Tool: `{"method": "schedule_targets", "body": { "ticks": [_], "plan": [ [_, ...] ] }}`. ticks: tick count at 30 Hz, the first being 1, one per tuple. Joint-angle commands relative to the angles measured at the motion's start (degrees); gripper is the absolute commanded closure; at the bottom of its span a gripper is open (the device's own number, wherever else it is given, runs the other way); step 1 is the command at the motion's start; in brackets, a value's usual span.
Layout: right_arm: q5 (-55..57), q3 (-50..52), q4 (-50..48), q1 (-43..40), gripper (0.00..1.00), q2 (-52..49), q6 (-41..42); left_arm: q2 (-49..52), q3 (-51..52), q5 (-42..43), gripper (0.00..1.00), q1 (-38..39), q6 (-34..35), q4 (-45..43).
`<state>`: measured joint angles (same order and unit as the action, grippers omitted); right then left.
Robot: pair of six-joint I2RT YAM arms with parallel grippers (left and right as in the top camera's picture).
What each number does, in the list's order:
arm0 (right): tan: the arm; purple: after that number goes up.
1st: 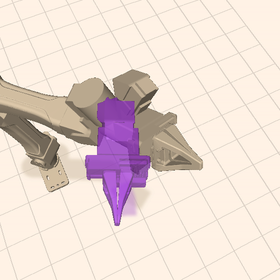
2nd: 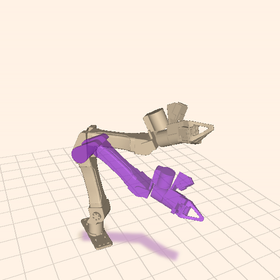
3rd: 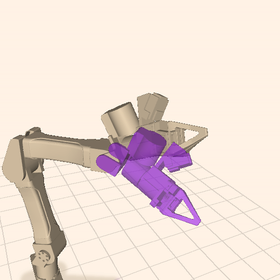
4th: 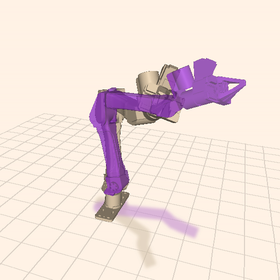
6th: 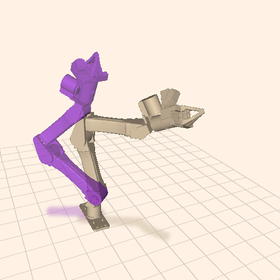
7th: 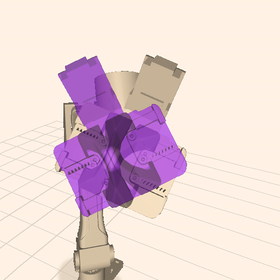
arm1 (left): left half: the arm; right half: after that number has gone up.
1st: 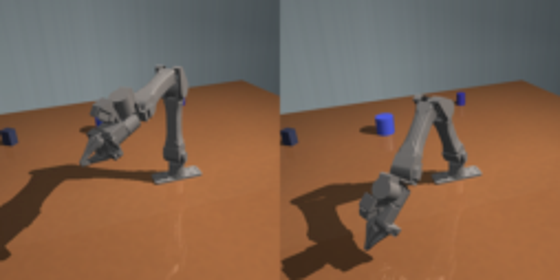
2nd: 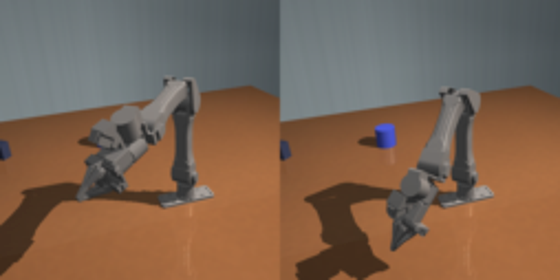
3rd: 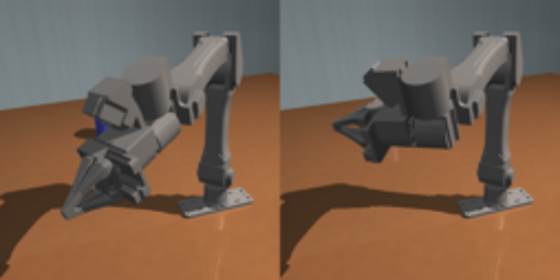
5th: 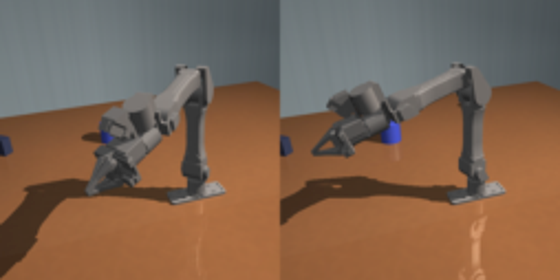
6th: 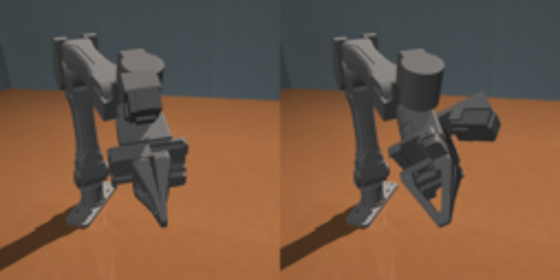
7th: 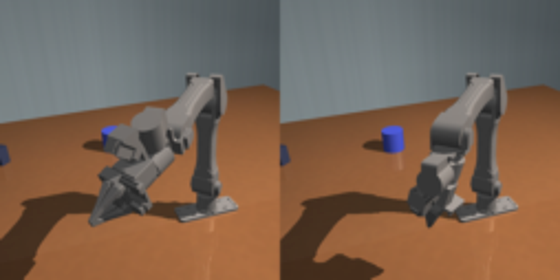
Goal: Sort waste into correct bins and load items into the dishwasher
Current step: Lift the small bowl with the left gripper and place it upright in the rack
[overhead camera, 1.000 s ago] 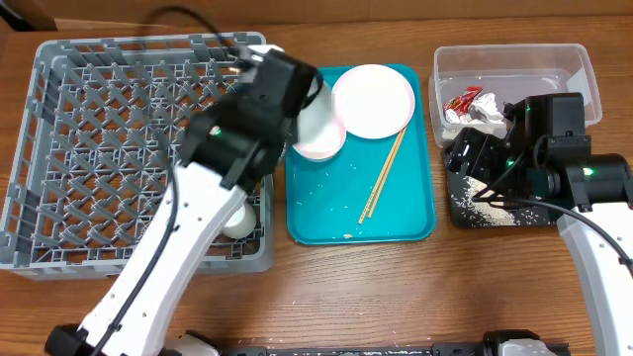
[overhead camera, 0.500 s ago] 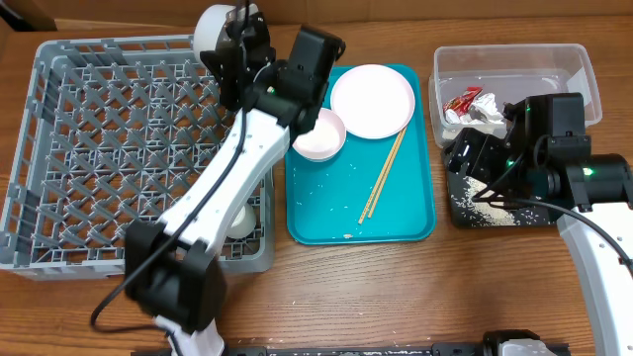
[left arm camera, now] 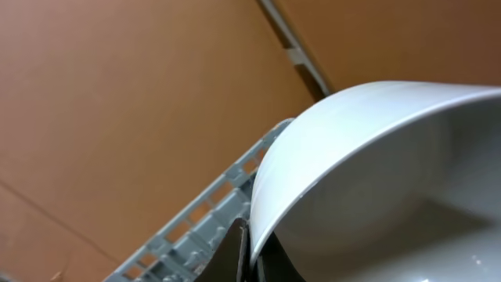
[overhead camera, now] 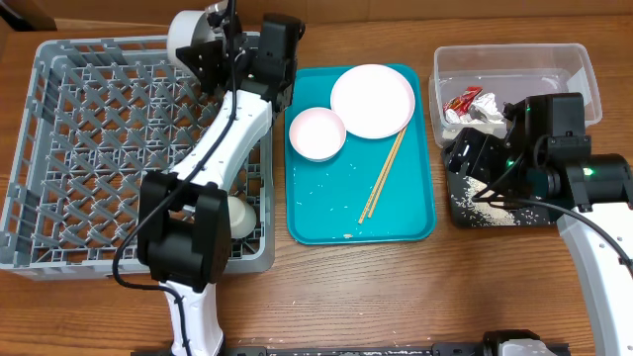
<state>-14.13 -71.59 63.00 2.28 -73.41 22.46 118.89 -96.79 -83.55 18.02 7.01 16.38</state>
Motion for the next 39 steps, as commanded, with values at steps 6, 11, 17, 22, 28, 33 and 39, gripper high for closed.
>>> {"method": "schedule_targets", "body": {
  "ticks": [6,11,17,22,28,33,39],
  "plan": [
    [0.61,-0.79,-0.31,-0.11,0.0,0.09,-0.13,6.25,-0.02,1.05,0.96,0.74,-1.22,-6.01],
    [0.61,-0.79,-0.31,-0.11,0.0,0.09,-0.13,9.55,-0.02,1.05,0.96,0.81,0.83,-6.34],
    [0.61,-0.79,-0.31,-0.11,0.0,0.09,-0.13,11.3,-0.02,1.11,0.96,1.18,2.29,-7.74],
    [0.61,-0.79,-0.31,-0.11,0.0,0.09,-0.13,11.3,-0.02,1.16,0.9,1.29,2.84,-8.07],
    [0.61,-0.79,-0.31,-0.11,0.0,0.09,-0.13,11.3,-0.02,1.14,0.5,3.52,2.05,-7.52],
    [0.61,-0.79,-0.31,-0.11,0.0,0.09,-0.13,11.3,-0.02,1.16,0.5,6.56,1.09,-7.5],
    [0.61,-0.79,-0.31,-0.11,0.0,0.09,-0.13,11.3,-0.02,3.69,0.44,8.35,0.83,-7.15]
  ]
}}
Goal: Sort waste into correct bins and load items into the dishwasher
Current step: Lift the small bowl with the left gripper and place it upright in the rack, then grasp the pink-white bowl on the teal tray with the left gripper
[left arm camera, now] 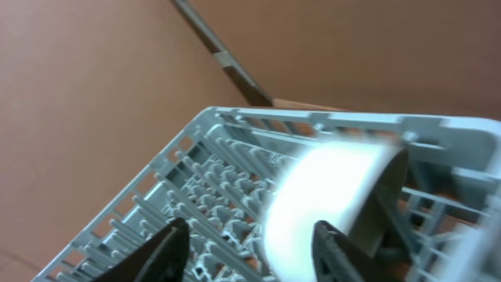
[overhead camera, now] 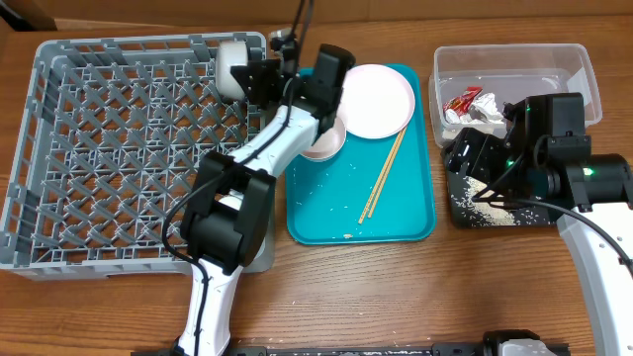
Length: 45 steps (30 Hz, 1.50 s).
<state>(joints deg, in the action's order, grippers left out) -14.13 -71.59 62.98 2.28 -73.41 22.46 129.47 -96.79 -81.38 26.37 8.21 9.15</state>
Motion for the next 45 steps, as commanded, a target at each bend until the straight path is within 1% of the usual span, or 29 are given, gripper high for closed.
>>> {"method": "schedule_targets", "body": {
  "ticks": [1,4,9,11,13,15,17,20,22,24,25,26,27,29,30,33,37,38,40,45],
  "plan": [
    [0.61,-0.79,-0.28,-0.11,0.0,0.09,-0.13,0.72,-0.02,2.6,0.42,0.02,-1.05,0.07],
    [0.61,-0.79,-0.28,-0.11,0.0,0.09,-0.13,0.66,-0.31,5.51,0.31,0.02,-4.2,-0.33],
    [0.61,-0.79,-0.28,-0.11,0.0,0.09,-0.13,-1.09,-3.19,11.63,0.19,1.77,-11.76,1.42],
    [0.61,-0.79,-0.28,-0.11,0.0,0.09,-0.13,-2.97,-4.48,15.19,0.18,3.26,-12.31,5.55],
    [0.61,-0.79,-0.28,-0.11,0.0,0.09,-0.13,-5.51,-5.49,21.49,0.2,4.98,-11.08,12.07],
    [0.61,-0.79,-0.28,-0.11,0.0,0.09,-0.13,-8.33,-5.66,29.79,0.23,6.27,-6.51,19.02],
    [0.59,-0.79,-0.28,-0.11,0.0,0.09,-0.13,-10.75,-5.66,39.43,0.24,6.69,0.44,25.64],
    [0.61,-0.79,-0.28,-0.11,0.0,0.09,-0.13,-13.07,-5.66,54.69,0.27,5.73,10.91,33.33],
    [0.61,-0.79,-0.28,-0.11,0.0,0.09,-0.13,-13.35,-5.66,62.12,0.27,4.92,17.2,37.38],
    [0.61,-0.79,-0.28,-0.11,0.0,0.09,-0.13,-13.2,-5.62,66.55,0.25,4.24,22.51,40.35],
    [0.61,-0.79,-0.28,-0.11,0.0,0.09,-0.13,-13.0,-5.62,68.06,0.26,3.89,24.7,41.94],
    [0.61,-0.79,-0.28,-0.11,0.0,0.09,-0.13,-12.87,-5.62,68.37,0.31,3.67,26.21,43.17],
    [0.59,-0.79,-0.28,-0.11,0.0,0.09,-0.13,-12.74,-5.57,68.28,0.33,3.63,27.8,44.35],
    [0.61,-0.79,-0.28,-0.11,0.0,0.09,-0.13,-12.52,-5.55,68.11,0.36,3.65,32.04,45.94],
    [0.61,-0.79,-0.28,-0.11,0.0,0.09,-0.13,-12.44,-5.38,68.11,0.36,3.65,35.21,46.45],
    [0.61,-0.79,-0.28,-0.11,0.0,0.09,-0.13,-12.44,-4.35,68.11,0.43,3.67,42.4,46.71],
    [0.59,-0.79,-0.28,-0.11,0.0,0.09,-0.13,-12.44,-1.27,67.91,0.44,3.91,52.61,46.47],
    [0.61,-0.79,-0.28,-0.11,0.0,0.09,-0.13,-12.44,-0.46,67.65,0.46,3.91,54.36,46.38],
    [0.61,-0.79,-0.28,-0.11,0.0,0.09,-0.13,-12.44,1.16,66.97,0.47,3.91,57.46,46.21],
    [0.61,-0.79,-0.28,-0.11,0.0,0.09,-0.13,-12.44,3.58,66.38,0.5,3.91,62.73,46.07]
  ]
}}
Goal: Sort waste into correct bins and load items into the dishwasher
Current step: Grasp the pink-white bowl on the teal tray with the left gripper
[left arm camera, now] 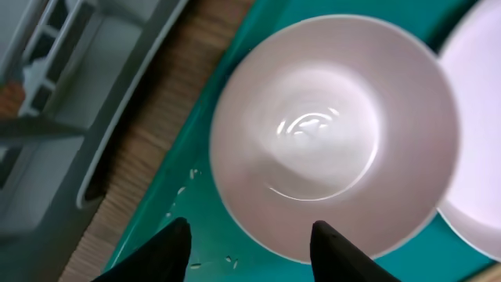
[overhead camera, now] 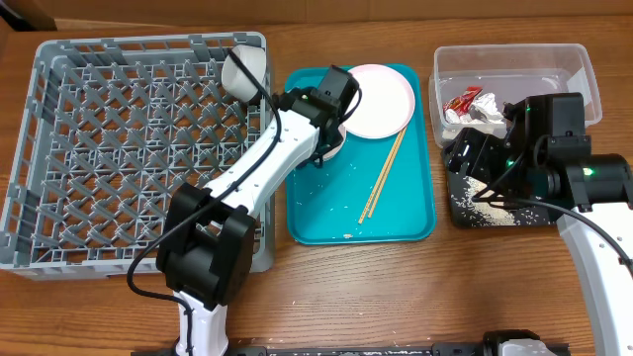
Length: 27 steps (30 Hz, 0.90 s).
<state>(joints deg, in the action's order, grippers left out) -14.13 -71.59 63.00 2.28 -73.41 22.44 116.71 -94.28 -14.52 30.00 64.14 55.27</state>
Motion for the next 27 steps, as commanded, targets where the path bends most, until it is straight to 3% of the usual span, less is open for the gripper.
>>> {"method": "schedule_targets", "body": {
  "ticks": [1,9,19,22,27],
  "plan": [
    [0.61,-0.79,-0.31,-0.11,0.0,0.09,-0.11,0.33,1.42,-0.74,0.5,0.28,7.34,-0.09],
    [0.59,-0.79,-0.31,-0.11,0.0,0.09,-0.11,0.33,6.64,-0.83,0.5,0.39,8.31,-7.06],
    [0.61,-0.79,-0.31,-0.11,0.0,0.09,-0.11,0.33,7.52,-0.24,0.77,0.44,8.24,-9.05],
    [0.61,-0.79,-0.31,-0.11,0.0,0.09,-0.11,0.33,7.52,-0.26,0.76,0.44,8.24,-9.01],
    [0.61,-0.79,-0.31,-0.11,0.0,0.09,-0.11,0.74,7.56,-0.07,0.67,0.46,8.28,-9.03]
  ]
}}
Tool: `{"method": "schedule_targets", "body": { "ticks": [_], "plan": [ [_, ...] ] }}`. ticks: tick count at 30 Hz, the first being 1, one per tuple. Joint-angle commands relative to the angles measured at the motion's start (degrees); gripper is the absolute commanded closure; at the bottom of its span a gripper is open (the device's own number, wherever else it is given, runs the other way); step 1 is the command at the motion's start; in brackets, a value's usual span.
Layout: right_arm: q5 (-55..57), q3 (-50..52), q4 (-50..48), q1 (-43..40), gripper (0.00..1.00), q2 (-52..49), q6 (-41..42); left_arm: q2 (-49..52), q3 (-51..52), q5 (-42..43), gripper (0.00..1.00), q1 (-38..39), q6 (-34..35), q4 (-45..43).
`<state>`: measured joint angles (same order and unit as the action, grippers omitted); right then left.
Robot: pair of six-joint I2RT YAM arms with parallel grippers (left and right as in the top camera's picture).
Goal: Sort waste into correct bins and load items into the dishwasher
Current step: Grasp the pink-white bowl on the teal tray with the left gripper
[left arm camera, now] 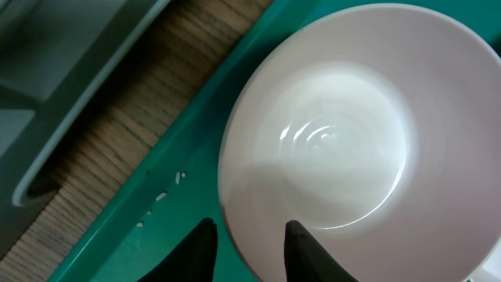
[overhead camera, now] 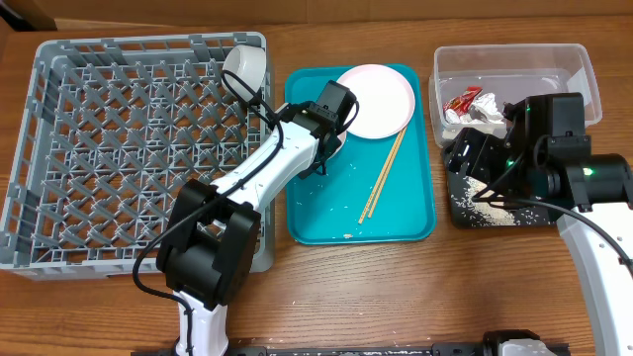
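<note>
A small white bowl (left arm camera: 352,133) sits at the back left of the teal tray (overhead camera: 336,213); in the overhead view my left arm covers most of it. My left gripper (left arm camera: 246,249) is open and low over its near rim, one finger outside on the tray side and the other inside the bowl. Another white bowl (overhead camera: 245,67) stands on edge in the back right corner of the grey dish rack (overhead camera: 99,148). A white plate (overhead camera: 376,99) and wooden chopsticks (overhead camera: 384,176) lie on the tray. My right gripper (overhead camera: 465,158) hovers by the black tray (overhead camera: 495,210); its jaws cannot be made out.
A clear plastic bin (overhead camera: 514,69) at the back right holds crumpled wrappers (overhead camera: 473,105). Rice grains are scattered on the teal tray and the black tray. The dish rack fills the table's left side, with a strip of bare wood between it and the teal tray.
My left gripper has come down closer to the bowl on the tray and its fingers have narrowed, now straddling the bowl's rim. The right arm has not moved.
My left gripper first held a white bowl over the back of the rack. Then that bowl stood in the rack's back right corner with the gripper open beside it. Later the gripper was open above the tray's bowl, and now it straddles that bowl's rim.
</note>
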<state>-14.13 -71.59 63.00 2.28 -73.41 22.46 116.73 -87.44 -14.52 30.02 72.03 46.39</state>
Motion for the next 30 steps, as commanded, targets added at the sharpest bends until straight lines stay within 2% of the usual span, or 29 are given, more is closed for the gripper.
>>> {"method": "schedule_targets", "body": {
  "ticks": [1,6,9,13,16,20,23,25,30],
  "plan": [
    [0.61,-0.79,-0.31,-0.11,0.0,0.09,-0.13,1.05,0.72,0.24,0.67,0.44,0.39,-0.17],
    [0.61,-0.79,-0.31,-0.11,0.0,0.09,-0.13,3.17,0.72,2.8,0.72,0.44,0.42,-0.85],
    [0.59,-0.79,-0.31,-0.11,0.0,0.09,-0.13,3.85,0.72,4.07,0.78,0.13,0.39,-1.25],
    [0.61,-0.79,-0.31,-0.11,0.0,0.09,-0.13,3.82,0.7,4.09,0.96,-0.02,0.33,-1.22],
    [0.61,-0.79,-0.31,-0.11,0.0,0.09,-0.13,3.39,0.57,4.0,0.96,-0.15,-1.62,-1.22],
    [0.61,-0.79,-0.31,-0.11,0.0,0.09,-0.13,2.23,-2.05,3.54,0.96,-0.07,-7.54,0.2],
    [0.61,-0.79,-0.31,-0.11,0.0,0.09,-0.13,0.39,-5.64,-0.37,0.96,-0.17,-13.11,3.67],
    [0.61,-0.79,-0.31,-0.11,0.0,0.09,-0.13,-1.11,-8.79,-4.59,0.96,-0.09,-19.43,6.67],
    [0.61,-0.79,-0.31,-0.11,0.0,0.09,-0.13,-5.57,-14.64,-18.69,0.96,-0.09,-46.8,9.49]
  ]
}}
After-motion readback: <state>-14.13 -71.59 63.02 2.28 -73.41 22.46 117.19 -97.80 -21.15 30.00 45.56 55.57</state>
